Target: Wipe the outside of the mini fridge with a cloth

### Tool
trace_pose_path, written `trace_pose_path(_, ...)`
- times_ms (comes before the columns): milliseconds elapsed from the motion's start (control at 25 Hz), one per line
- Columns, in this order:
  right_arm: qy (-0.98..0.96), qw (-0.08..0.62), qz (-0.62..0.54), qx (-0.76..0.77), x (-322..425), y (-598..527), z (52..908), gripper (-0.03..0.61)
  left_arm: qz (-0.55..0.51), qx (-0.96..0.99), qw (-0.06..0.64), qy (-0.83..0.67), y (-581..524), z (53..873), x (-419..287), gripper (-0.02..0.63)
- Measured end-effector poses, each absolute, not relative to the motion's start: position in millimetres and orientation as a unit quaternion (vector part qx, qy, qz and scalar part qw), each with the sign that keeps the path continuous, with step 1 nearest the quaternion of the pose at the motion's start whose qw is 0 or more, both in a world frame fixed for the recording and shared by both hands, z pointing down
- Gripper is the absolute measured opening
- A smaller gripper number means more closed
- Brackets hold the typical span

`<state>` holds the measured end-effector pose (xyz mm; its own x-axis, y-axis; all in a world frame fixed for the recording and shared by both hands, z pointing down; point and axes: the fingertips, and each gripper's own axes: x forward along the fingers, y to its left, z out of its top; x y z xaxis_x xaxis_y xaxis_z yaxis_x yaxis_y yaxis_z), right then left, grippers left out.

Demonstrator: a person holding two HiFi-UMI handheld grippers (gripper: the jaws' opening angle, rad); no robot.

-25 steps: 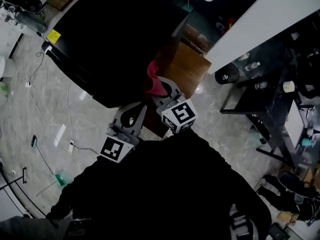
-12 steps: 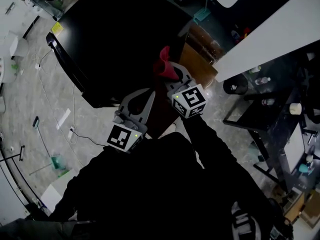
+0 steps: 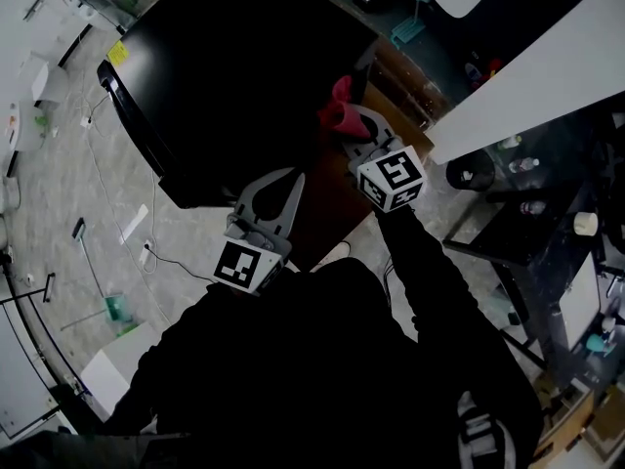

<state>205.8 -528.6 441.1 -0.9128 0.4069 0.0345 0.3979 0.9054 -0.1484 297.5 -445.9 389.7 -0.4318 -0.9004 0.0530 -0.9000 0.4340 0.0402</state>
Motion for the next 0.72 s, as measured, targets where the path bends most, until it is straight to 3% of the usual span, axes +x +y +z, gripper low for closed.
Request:
trace_pose_path(440,-0.990,0.058,0.073,-0.104,194.9,-593.6,467.6,0.034,0.008,0.517,0.077,-0.853,-421.7,423.8,306.0,0.006)
trace_pose_path(720,-0.976,0.103,0.104,-0.162,262.3,-487.0,541.8,0.034,0.012,0.505,0.127,-0.854,-369.1,489.6,321.9,0.006)
